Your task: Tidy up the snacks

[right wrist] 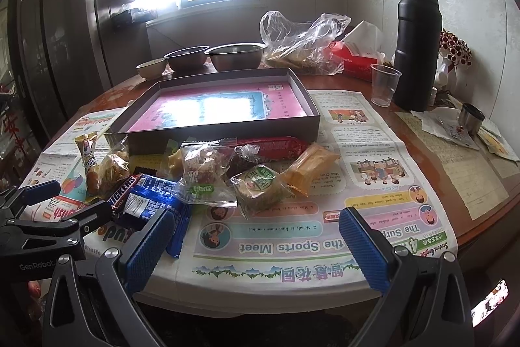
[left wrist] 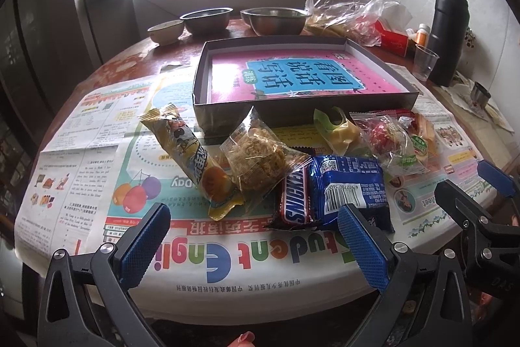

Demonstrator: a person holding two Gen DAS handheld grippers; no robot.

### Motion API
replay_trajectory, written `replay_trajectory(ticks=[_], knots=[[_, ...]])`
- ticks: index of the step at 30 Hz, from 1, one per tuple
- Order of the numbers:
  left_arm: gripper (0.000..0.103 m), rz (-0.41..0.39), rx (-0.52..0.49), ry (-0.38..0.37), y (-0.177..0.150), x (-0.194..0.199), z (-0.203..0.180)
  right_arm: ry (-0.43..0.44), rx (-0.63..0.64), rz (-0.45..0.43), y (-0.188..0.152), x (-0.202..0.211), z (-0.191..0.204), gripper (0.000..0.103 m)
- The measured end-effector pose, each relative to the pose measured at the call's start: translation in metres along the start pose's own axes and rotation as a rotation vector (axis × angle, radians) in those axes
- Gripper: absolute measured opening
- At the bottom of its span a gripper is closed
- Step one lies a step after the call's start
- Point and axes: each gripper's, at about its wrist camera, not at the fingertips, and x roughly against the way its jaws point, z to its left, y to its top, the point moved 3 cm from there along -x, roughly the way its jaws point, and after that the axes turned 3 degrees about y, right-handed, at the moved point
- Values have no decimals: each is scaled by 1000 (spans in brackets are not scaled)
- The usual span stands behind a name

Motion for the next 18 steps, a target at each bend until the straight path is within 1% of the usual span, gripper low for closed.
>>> replay_trajectory(ticks=[18], knots=[[103,9,-8,8,-1,-2,-1,7,-5,14,-2,-3,-1,102]])
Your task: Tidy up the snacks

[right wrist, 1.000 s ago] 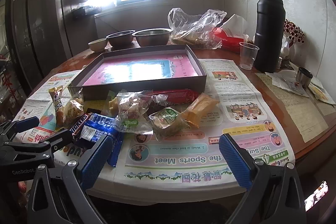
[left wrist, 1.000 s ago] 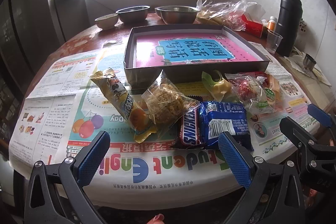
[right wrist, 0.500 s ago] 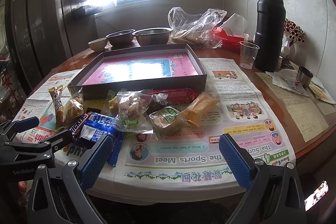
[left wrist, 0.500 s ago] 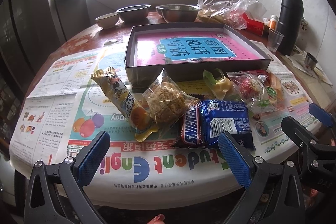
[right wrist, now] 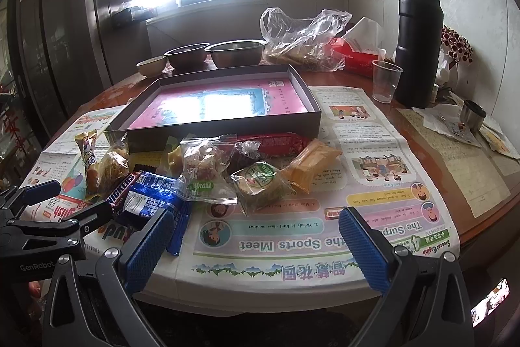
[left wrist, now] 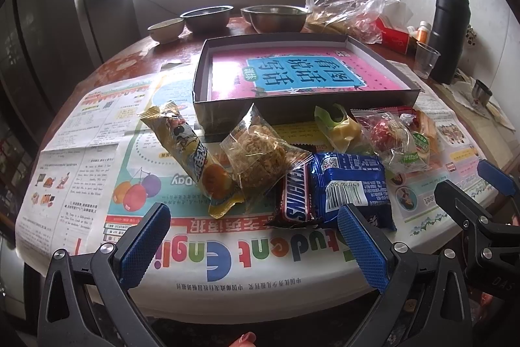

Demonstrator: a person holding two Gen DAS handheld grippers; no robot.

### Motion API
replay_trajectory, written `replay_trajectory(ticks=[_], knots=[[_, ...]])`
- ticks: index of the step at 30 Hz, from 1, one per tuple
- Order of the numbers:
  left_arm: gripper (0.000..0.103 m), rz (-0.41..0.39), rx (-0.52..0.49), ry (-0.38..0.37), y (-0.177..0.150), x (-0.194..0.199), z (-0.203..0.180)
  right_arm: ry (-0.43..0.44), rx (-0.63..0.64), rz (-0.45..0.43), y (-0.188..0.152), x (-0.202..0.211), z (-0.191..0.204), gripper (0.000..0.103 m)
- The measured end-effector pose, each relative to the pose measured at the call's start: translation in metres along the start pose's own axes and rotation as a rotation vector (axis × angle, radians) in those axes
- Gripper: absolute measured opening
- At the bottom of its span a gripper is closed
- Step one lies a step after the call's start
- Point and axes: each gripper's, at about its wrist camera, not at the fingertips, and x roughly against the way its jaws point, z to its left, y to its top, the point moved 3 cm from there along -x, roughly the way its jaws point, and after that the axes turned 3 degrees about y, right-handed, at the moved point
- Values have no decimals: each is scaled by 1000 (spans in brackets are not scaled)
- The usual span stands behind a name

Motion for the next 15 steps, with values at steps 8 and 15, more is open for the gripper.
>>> replay_trajectory(ticks=[8,15], knots=[[103,1,1,1,0,0,-1,-1,0,1,0,0,0,102],[103,2,1,1,0,0,0,0,0,1,-1,-1,1,102]])
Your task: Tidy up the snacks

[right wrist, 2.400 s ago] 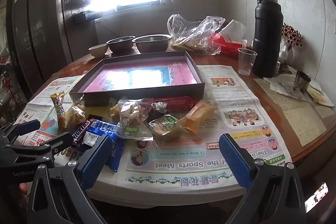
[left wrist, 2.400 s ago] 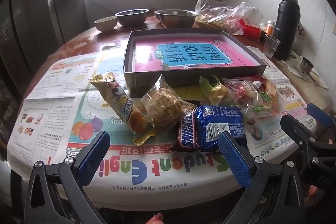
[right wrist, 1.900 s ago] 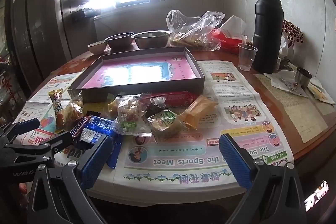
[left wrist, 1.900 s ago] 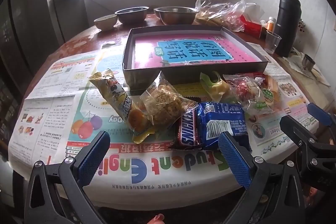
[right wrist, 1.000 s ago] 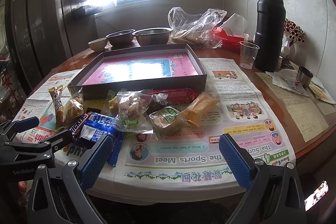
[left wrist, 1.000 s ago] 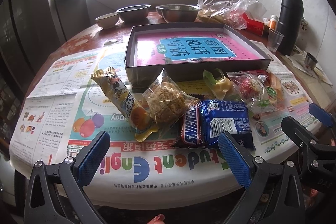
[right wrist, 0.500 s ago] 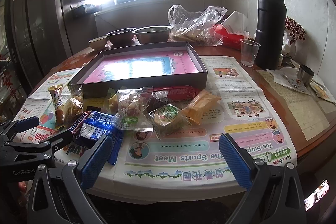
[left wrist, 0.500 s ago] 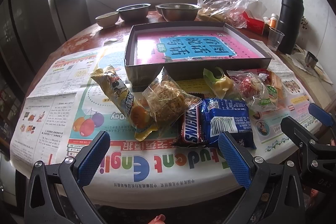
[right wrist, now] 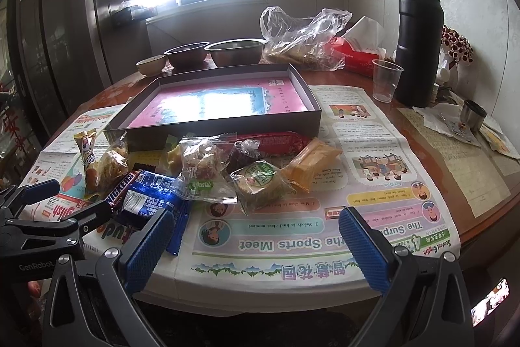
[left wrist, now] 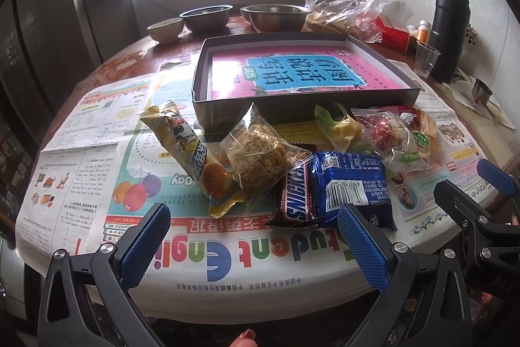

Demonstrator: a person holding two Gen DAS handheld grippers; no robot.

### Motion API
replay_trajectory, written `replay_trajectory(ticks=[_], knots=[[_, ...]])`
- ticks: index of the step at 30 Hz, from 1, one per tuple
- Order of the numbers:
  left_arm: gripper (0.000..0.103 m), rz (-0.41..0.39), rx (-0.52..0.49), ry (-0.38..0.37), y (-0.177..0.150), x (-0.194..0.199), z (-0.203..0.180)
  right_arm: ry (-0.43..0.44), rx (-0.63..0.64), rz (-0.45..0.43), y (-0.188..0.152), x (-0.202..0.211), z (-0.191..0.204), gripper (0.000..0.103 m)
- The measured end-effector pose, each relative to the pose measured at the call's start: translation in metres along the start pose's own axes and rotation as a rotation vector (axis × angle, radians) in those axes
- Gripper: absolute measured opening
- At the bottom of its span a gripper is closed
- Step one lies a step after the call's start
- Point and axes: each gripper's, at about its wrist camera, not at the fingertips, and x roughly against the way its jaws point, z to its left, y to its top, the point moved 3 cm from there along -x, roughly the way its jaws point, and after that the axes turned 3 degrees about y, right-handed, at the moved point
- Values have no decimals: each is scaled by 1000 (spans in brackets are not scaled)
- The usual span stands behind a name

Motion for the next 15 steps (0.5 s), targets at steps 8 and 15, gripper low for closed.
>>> replay_trajectory(ticks=[8,15], knots=[[103,-4,12,-3,2,0,4,2,1,4,0,-2,0,102],[103,4,18,-4,5,-1,9,3,3,10,0,-5,1,102]])
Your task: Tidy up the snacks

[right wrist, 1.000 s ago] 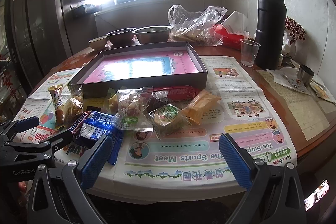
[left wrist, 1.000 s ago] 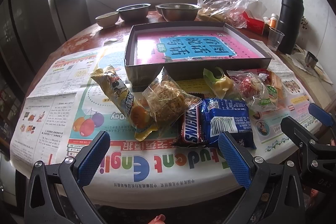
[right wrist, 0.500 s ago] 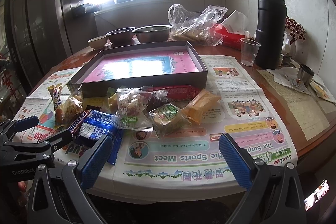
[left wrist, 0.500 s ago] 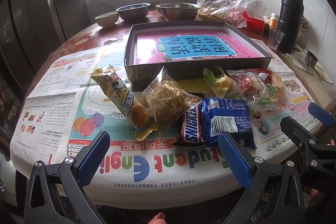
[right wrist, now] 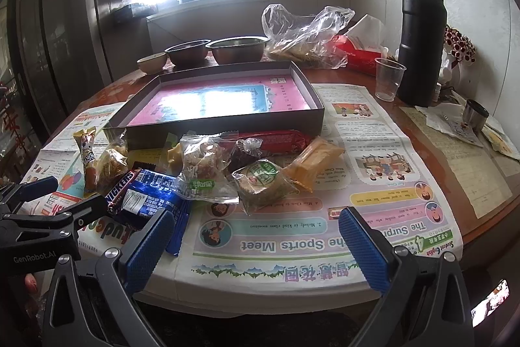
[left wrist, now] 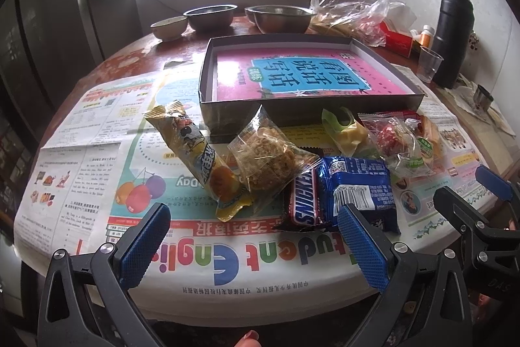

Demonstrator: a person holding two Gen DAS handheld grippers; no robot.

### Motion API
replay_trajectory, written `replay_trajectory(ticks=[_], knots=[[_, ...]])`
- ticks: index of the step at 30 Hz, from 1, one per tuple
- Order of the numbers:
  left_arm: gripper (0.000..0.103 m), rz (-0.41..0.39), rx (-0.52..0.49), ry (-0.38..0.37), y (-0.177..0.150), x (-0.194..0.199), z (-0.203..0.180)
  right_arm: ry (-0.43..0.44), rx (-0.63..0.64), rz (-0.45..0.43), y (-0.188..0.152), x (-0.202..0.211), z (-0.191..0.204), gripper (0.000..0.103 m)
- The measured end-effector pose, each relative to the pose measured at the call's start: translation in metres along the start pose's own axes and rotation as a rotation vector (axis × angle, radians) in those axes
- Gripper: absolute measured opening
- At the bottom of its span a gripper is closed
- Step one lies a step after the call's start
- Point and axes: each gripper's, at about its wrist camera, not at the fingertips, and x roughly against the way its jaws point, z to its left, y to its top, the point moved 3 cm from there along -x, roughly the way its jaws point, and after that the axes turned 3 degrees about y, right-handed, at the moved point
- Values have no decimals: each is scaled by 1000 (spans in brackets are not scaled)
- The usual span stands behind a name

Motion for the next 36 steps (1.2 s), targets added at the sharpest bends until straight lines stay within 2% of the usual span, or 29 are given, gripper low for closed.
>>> replay_trajectory(ticks=[14,20,24,30,34,36], knots=[[103,45,88,-16,9,-11,36,10,-12,9,5,-5,-2,102],[103,75,113,-9,9,-23,56,37,-8,16,15,-11,3,102],[103,104,146,-38,11,-32,67,67,11,17,22,-17,12,101],[103,111,182,-66,20,-42,76,91,37,29,30,-30,24,86],[102,101,184,-100,25,-46,73,101,39,52,32,-40,27,71],[99,105,189,-112,27,-50,72,101,45,59,33,-44,29,66]])
